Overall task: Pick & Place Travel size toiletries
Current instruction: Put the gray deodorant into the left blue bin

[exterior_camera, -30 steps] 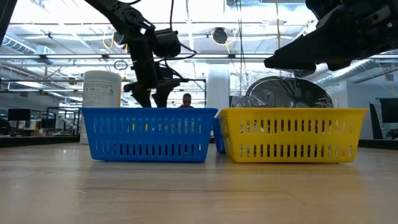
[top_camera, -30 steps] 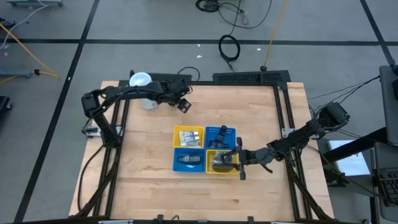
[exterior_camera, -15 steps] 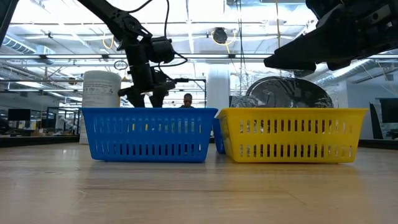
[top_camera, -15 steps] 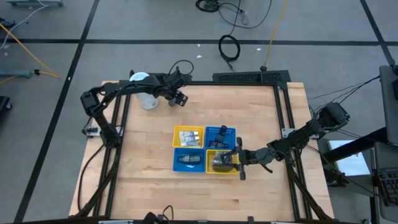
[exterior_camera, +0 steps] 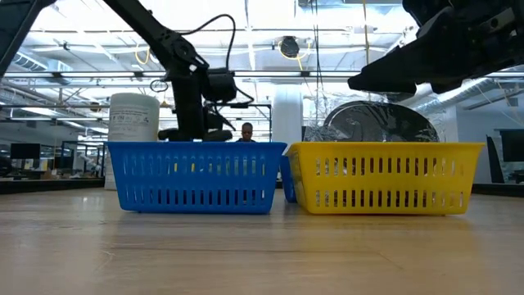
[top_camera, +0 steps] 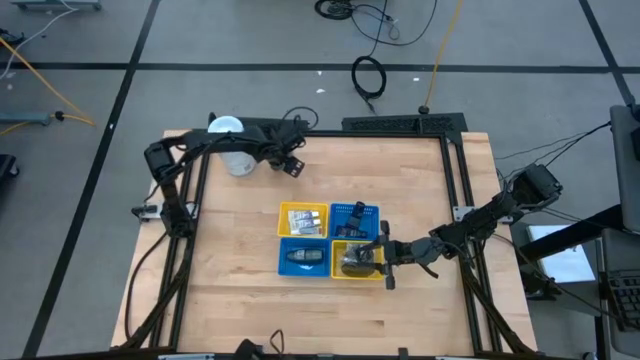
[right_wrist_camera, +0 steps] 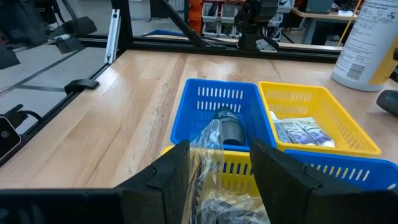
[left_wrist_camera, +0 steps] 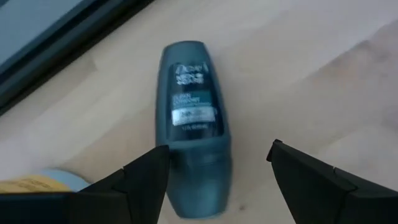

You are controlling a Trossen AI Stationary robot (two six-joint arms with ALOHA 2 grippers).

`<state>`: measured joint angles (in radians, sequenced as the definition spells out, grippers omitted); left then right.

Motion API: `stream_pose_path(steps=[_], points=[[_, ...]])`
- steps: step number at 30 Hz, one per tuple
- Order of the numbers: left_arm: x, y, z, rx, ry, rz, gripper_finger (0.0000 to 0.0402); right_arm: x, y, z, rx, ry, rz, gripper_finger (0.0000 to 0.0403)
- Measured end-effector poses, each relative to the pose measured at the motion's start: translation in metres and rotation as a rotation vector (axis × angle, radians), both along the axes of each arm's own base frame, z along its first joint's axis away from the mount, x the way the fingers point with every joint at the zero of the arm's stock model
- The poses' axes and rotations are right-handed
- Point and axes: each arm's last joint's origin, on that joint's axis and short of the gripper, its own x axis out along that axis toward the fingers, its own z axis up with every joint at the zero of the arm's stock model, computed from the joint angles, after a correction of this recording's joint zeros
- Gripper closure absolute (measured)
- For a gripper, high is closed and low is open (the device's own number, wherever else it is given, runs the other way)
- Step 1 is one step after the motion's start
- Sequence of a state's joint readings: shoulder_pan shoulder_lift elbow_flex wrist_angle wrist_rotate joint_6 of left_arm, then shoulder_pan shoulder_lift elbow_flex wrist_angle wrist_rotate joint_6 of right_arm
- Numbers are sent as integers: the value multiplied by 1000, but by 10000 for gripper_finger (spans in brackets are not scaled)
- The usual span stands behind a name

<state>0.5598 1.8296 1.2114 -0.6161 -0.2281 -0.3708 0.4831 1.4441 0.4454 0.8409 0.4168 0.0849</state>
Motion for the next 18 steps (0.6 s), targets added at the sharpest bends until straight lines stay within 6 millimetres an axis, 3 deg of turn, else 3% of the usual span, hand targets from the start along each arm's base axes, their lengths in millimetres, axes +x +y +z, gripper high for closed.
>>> stream_pose_path(steps=[18], points=[[11,9,-43,-19,63,-11,154,1,-3,-2,-8,15,-10,243]])
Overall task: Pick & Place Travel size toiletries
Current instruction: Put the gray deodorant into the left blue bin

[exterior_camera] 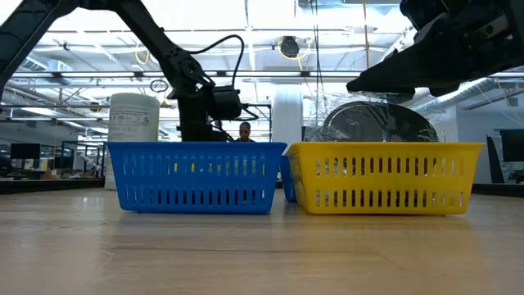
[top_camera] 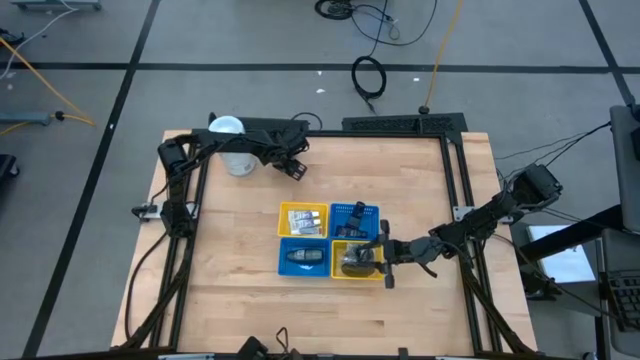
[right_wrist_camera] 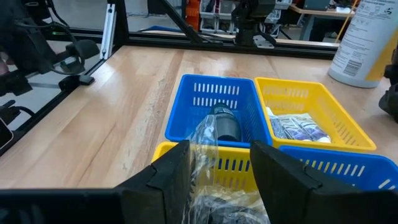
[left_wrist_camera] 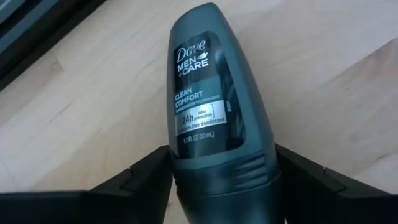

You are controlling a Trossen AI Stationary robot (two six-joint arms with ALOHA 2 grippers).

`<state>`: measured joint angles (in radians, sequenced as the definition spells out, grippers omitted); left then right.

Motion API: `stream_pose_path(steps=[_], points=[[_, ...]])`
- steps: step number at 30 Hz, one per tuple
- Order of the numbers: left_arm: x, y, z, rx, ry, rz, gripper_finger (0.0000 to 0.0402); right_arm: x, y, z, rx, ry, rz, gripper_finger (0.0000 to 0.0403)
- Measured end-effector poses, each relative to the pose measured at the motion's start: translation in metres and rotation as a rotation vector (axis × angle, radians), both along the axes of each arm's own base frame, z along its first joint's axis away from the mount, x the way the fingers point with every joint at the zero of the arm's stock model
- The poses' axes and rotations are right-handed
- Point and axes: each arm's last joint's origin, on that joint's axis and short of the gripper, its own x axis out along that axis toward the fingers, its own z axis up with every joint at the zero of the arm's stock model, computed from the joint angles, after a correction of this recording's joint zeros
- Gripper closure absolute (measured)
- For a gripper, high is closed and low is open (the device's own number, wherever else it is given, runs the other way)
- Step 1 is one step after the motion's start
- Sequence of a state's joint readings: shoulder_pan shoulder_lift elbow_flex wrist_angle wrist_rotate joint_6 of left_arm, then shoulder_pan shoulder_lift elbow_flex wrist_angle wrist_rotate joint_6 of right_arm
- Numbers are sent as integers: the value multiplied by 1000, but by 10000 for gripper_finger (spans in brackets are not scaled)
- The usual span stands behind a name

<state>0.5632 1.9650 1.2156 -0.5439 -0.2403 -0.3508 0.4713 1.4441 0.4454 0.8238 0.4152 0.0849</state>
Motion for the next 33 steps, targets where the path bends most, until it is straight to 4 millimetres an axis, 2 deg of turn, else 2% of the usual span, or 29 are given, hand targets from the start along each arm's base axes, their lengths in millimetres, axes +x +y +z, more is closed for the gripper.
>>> stream_pose_path(steps=[8,14,20,27,33], points=[[0,0,-1,-4,-7,-10,201,0,0,0,-2,4,-1,243],[0,1,-1,-4,-7,-2,202,0,0,-1,-3,5,-1,243],[4,-2,12,-4,3,-17,204,0,0,-1,-3,5,-1,243],[9,-10,62,73,-94,-41,206,0,0,-1,-3,5,-3,243],[7,-39,109,127,-193,-109,206,0,0,-1,-3,5,-3,243]])
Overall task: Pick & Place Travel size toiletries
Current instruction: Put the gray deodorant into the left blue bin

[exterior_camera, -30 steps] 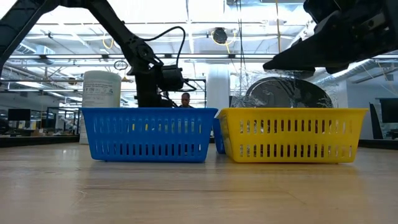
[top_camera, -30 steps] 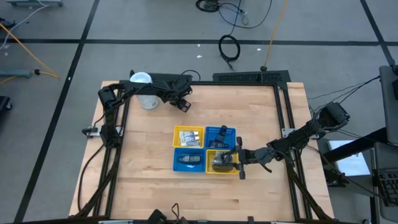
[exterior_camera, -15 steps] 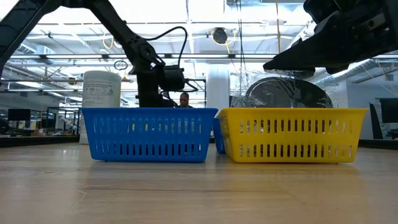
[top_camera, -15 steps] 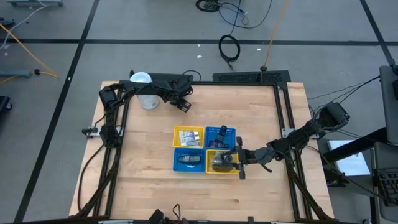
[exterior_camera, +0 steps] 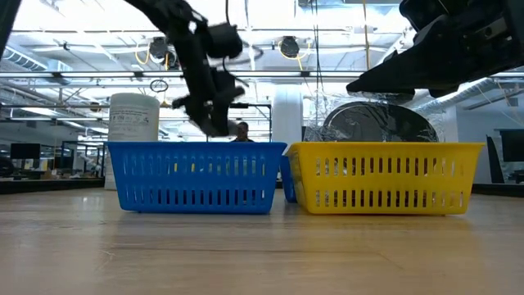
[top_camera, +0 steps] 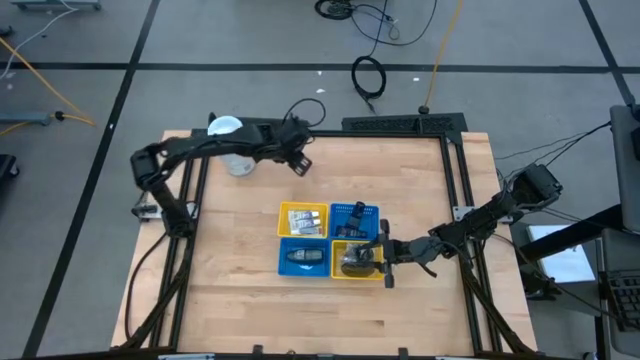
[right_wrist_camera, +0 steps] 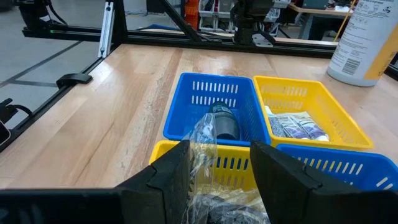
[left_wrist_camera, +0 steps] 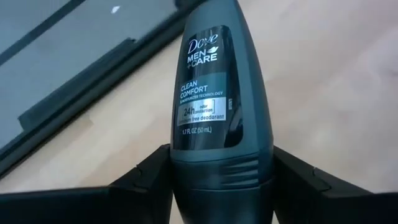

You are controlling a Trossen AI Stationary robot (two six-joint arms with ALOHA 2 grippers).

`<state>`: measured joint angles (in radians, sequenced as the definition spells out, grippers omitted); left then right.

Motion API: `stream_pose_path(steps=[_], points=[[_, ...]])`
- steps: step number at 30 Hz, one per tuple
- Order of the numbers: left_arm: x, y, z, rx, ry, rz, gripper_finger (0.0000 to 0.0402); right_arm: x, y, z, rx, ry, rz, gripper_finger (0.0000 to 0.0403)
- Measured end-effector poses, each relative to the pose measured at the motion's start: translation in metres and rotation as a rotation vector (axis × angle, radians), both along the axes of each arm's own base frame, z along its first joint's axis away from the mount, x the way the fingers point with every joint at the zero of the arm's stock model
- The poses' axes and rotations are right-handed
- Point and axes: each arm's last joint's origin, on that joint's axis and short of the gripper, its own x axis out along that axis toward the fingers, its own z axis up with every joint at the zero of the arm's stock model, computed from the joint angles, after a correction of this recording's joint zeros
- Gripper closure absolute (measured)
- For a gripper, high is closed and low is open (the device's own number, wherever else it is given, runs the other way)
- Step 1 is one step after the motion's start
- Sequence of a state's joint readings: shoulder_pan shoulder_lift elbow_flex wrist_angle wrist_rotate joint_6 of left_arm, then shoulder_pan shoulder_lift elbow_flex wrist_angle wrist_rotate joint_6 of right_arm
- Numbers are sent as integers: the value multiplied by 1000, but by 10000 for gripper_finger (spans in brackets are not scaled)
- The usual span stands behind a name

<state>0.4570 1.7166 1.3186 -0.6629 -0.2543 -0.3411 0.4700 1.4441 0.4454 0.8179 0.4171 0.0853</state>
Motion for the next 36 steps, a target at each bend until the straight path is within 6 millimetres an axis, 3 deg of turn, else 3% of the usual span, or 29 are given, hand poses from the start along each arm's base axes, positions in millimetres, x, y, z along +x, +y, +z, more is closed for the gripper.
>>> stream_pose_path(steps=[7,15,22,36], points=[[-6,-53,48,52,-117,-140,206,2,-4,0,8,0,-21,243],[-16,-116,83,76,-233,-317,206,3,-7,1,14,-13,-33,243],[-16,-164,89,55,-275,-431,206,5,-6,9,49,-87,-32,243],[-7,-254,69,33,-280,-623,207,6,-6,26,101,-253,-27,243]])
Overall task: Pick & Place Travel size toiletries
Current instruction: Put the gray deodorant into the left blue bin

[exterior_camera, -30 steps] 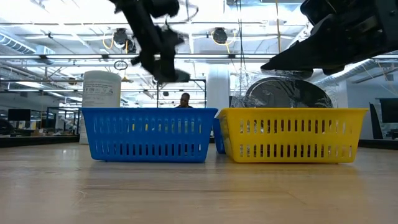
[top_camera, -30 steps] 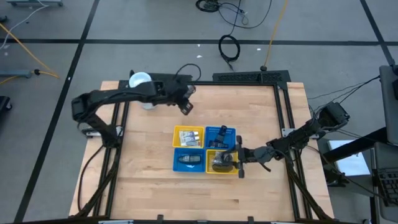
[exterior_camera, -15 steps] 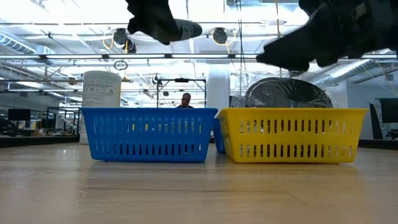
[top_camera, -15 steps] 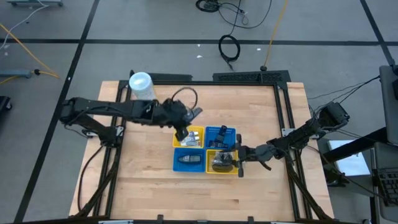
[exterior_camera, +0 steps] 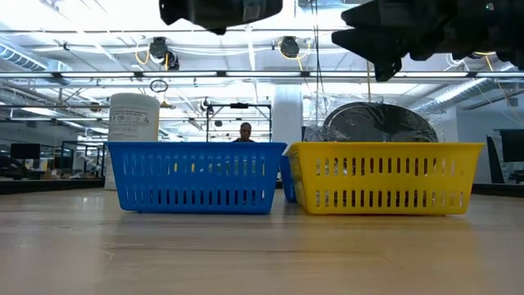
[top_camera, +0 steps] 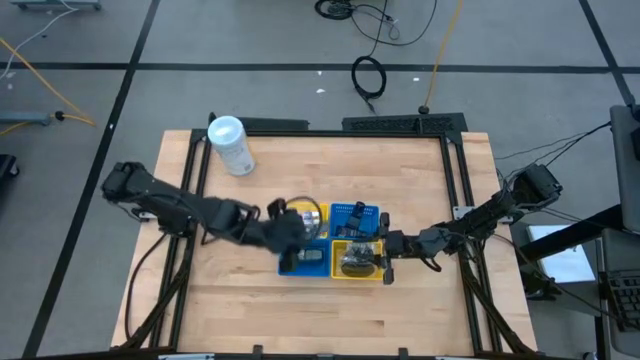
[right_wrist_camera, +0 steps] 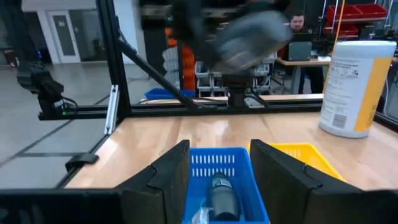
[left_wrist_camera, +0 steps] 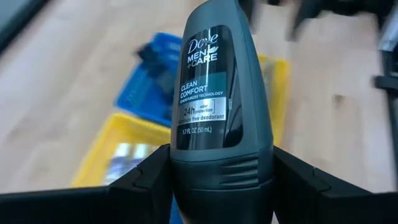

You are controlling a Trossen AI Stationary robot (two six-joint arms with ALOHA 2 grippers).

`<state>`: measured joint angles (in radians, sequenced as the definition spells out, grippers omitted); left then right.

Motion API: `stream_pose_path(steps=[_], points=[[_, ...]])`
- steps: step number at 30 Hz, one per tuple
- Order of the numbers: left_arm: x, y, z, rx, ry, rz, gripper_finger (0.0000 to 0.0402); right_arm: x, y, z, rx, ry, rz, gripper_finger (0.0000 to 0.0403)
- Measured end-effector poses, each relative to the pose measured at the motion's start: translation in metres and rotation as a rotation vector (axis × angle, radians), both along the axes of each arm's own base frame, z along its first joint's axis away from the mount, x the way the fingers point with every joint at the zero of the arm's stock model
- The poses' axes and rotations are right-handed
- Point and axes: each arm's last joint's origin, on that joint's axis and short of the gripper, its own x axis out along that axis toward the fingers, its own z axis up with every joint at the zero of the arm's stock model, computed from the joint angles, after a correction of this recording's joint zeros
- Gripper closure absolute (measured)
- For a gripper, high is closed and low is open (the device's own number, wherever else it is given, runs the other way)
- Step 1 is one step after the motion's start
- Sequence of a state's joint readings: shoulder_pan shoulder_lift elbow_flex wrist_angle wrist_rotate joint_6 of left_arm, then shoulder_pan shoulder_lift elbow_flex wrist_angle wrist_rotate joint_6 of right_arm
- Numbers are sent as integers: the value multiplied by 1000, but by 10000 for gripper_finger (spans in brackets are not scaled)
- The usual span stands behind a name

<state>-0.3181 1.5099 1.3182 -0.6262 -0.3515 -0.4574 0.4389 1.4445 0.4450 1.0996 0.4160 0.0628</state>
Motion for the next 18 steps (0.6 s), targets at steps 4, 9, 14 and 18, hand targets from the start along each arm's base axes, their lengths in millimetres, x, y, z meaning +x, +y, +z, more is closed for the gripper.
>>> stream_pose_path(steps=[4,9,14,18], points=[[3,-25,-15,-1,42,-52,207,0,0,-1,-1,6,0,243],[9,-47,-44,11,133,-78,207,0,0,-1,-3,12,2,243],[18,-60,-74,52,218,-114,207,0,0,-1,-3,13,2,243],[22,-66,-94,85,286,-155,207,0,0,-1,12,13,4,243]])
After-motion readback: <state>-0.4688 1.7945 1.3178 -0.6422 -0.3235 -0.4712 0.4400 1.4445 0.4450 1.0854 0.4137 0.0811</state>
